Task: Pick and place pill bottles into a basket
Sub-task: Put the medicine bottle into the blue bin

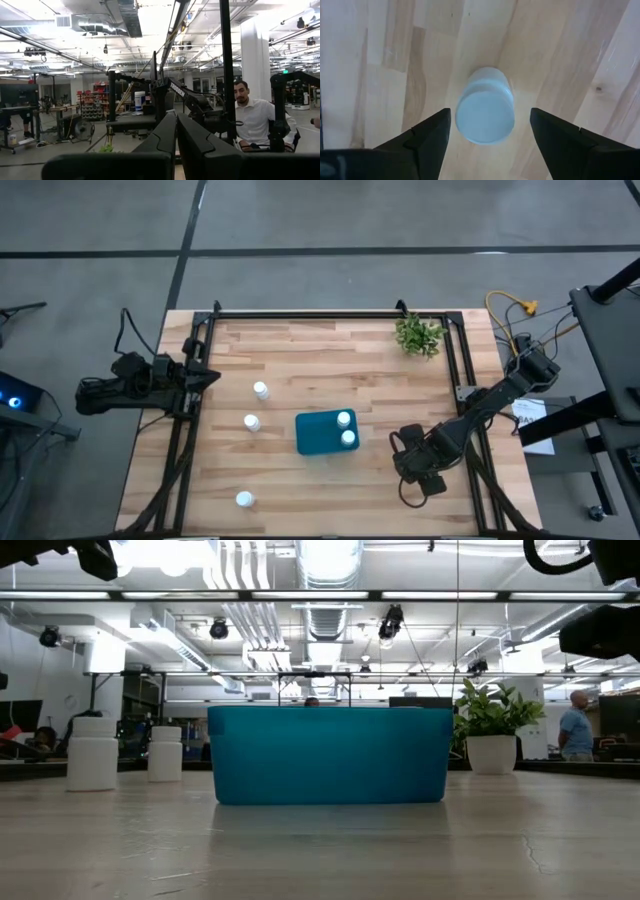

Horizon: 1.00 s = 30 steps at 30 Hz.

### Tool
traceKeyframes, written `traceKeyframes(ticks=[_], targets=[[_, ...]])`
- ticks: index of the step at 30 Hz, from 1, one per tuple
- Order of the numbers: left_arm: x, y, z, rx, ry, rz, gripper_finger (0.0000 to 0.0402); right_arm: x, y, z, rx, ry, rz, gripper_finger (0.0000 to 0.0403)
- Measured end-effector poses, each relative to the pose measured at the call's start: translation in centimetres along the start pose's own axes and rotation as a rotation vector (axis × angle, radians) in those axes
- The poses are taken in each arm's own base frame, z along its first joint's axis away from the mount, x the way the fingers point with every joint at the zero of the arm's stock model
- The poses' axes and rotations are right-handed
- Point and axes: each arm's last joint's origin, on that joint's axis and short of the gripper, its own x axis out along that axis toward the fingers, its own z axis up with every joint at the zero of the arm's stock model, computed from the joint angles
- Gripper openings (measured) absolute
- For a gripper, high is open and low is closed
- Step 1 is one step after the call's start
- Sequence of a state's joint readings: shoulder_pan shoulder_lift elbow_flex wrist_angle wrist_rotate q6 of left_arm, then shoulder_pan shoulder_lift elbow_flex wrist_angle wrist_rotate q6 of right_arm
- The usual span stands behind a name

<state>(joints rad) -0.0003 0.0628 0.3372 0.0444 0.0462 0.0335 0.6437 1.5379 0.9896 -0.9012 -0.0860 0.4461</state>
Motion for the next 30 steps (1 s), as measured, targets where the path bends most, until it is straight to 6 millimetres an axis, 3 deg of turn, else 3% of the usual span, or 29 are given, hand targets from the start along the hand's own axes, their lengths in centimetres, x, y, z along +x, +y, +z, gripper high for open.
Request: traceKeyframes(ticks=[14,30], targets=[[0.0,0.0,0.01,0.0,0.0,0.0,0.0,0.87,-0.2,-0.26,0.014,-0.009,0.006,0.0243],[0.0,0.0,-0.01,0.0,0.0,0.0,0.0,0.67,0.05,0.14,-0.003,-0.036,0.035,0.0149]])
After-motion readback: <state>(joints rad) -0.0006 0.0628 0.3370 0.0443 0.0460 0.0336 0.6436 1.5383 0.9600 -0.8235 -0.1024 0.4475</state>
